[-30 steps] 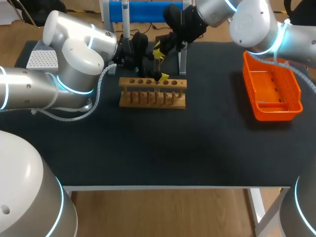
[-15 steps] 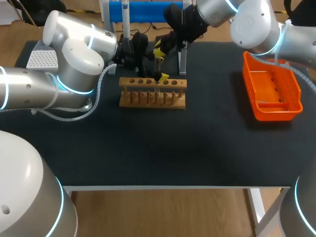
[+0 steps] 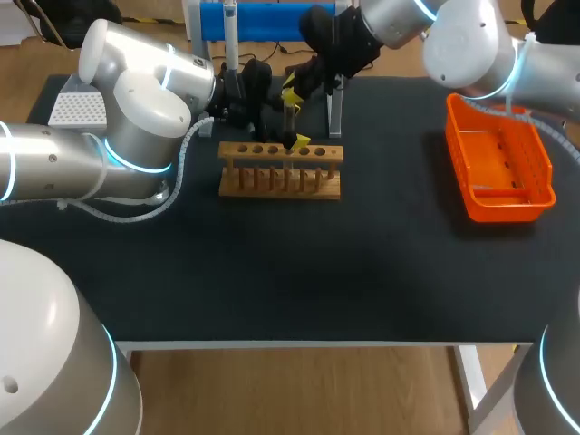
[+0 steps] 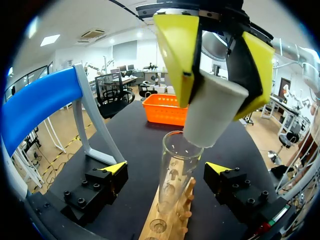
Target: Invert the test tube, pick up the pipette, mount the tip to pipette, aspirate from beaker and dispense into the tube, eject the tip, return the pipette, and cap with the stopper.
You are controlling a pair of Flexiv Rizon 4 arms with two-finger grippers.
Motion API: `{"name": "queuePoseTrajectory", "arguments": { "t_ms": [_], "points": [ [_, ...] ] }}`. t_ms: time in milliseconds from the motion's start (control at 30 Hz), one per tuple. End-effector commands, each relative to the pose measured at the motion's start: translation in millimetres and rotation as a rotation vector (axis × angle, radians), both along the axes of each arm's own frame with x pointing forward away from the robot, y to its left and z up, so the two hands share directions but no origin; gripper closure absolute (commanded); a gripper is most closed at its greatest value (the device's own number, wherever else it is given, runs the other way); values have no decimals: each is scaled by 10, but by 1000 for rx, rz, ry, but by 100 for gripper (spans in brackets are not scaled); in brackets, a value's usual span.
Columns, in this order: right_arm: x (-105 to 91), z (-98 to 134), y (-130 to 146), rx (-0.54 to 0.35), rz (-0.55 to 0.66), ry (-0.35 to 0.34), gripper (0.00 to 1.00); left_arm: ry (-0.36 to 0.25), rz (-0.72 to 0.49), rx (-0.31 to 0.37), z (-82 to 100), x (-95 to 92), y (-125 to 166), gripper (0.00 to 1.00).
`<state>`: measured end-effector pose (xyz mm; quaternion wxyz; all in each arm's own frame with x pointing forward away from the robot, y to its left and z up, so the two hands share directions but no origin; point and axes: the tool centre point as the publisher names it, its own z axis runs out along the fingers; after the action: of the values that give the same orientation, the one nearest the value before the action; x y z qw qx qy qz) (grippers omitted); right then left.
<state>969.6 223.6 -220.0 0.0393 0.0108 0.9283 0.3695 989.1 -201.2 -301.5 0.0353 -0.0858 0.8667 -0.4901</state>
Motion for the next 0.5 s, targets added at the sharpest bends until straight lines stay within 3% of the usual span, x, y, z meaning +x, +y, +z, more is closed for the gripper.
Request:
{"name": "queuePoseTrajectory", "arguments": {
  "t_ms": [33,500],
  "points": [
    [22,-17,11,-12,-2,6,100,-1,2,0,1,-7,-3,0],
    [42,-114,31,-46,-1,17,100,-1,2,0,1,-7,-3,0]
  ]
}}
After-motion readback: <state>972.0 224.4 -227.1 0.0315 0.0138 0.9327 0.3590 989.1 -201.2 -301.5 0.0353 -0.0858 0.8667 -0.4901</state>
